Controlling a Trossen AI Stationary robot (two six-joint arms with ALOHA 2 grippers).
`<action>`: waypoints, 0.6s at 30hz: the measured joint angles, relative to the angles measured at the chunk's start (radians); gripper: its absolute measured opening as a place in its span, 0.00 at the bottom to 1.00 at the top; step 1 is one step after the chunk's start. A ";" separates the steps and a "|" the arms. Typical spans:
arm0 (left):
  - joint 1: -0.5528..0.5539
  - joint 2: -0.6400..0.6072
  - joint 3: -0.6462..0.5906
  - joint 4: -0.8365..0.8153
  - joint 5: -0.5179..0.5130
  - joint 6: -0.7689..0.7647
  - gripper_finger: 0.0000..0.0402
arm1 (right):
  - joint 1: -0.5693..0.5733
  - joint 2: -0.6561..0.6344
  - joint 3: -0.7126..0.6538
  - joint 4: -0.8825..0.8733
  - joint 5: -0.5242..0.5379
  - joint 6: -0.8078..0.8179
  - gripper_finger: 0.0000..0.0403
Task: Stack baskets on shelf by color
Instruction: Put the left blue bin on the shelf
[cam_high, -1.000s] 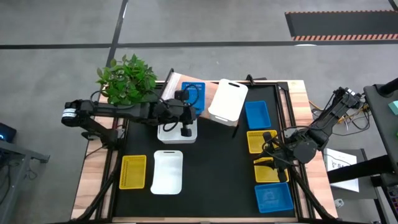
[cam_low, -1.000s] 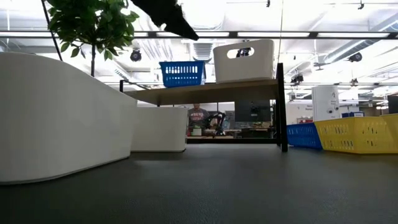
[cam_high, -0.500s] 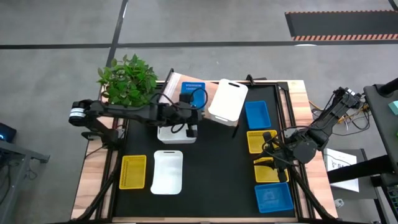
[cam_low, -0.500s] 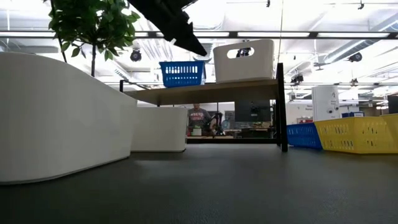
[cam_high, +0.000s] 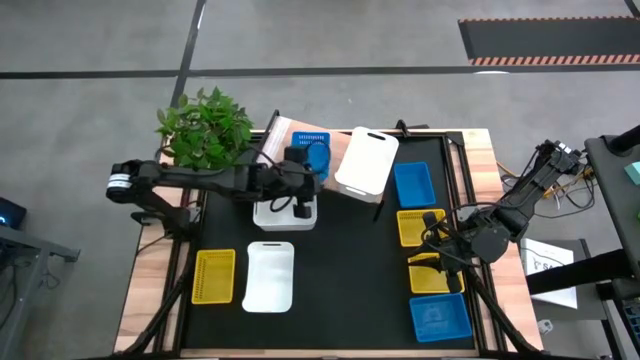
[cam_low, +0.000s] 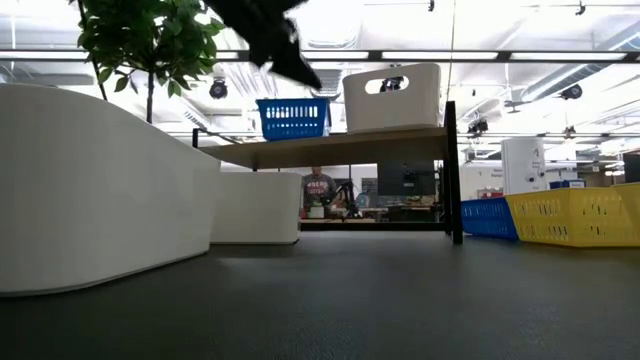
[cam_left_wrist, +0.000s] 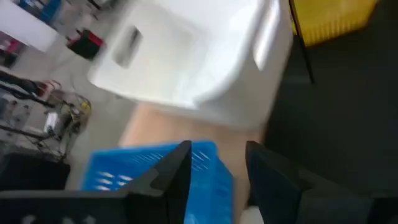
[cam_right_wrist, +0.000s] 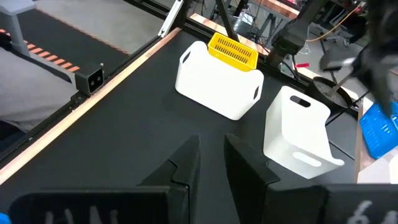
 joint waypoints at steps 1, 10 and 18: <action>0.000 -0.015 0.009 -0.011 0.000 0.000 0.34 | 0.000 0.000 0.000 0.000 0.000 0.000 0.16; 0.010 -0.153 0.047 -0.265 -0.123 -0.082 0.30 | 0.000 0.000 0.000 -0.001 0.000 -0.011 0.16; 0.061 -0.160 -0.002 -0.399 -0.157 -0.221 0.03 | 0.000 0.000 0.000 0.000 0.000 -0.027 0.16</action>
